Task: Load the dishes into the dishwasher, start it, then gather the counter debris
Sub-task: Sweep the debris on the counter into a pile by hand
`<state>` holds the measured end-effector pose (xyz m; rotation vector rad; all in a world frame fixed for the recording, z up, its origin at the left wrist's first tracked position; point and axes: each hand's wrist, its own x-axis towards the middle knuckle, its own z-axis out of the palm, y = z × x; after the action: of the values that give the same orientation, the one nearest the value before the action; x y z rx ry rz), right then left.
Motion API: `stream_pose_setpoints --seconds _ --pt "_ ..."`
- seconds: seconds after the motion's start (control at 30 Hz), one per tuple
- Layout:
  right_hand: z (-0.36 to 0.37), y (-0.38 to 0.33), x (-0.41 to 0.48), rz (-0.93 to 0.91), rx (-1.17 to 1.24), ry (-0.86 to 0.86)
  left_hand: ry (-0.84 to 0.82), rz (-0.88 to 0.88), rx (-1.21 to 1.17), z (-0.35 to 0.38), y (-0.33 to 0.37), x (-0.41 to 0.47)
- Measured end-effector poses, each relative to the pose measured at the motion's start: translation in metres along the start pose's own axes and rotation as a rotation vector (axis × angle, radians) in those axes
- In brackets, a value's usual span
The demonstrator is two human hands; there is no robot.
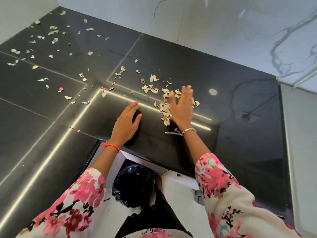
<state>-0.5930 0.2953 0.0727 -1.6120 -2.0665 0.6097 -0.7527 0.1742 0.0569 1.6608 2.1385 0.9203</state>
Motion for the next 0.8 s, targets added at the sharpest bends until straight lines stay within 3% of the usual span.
stream_pose_setpoints --seconds 0.17,0.27,0.4,0.47,0.53,0.67,0.8 --pt "-0.003 0.038 0.023 0.219 -0.253 -0.018 0.031 -0.047 0.015 -0.02 -0.022 0.026" --pt "0.02 0.012 0.012 0.102 -0.246 -0.087 0.013 -0.07 0.039 -0.026 -0.038 0.042" --pt "0.034 -0.022 0.003 -0.158 -0.017 -0.241 -0.01 -0.074 0.035 -0.033 -0.052 0.058" --pt "0.026 -0.015 0.026 -0.145 0.014 -0.152 -0.023 -0.082 0.036 -0.036 -0.059 0.06" --pt "0.011 0.008 0.058 -0.062 -0.126 -0.053 -0.025 -0.097 0.041 -0.039 -0.064 0.058" --pt "-0.008 0.041 0.095 0.129 -0.271 -0.112 0.025 -0.097 0.059 -0.037 -0.067 0.056" --pt "0.03 -0.002 0.065 -0.072 -0.277 -0.184 0.078 -0.091 0.034 -0.036 -0.066 0.057"
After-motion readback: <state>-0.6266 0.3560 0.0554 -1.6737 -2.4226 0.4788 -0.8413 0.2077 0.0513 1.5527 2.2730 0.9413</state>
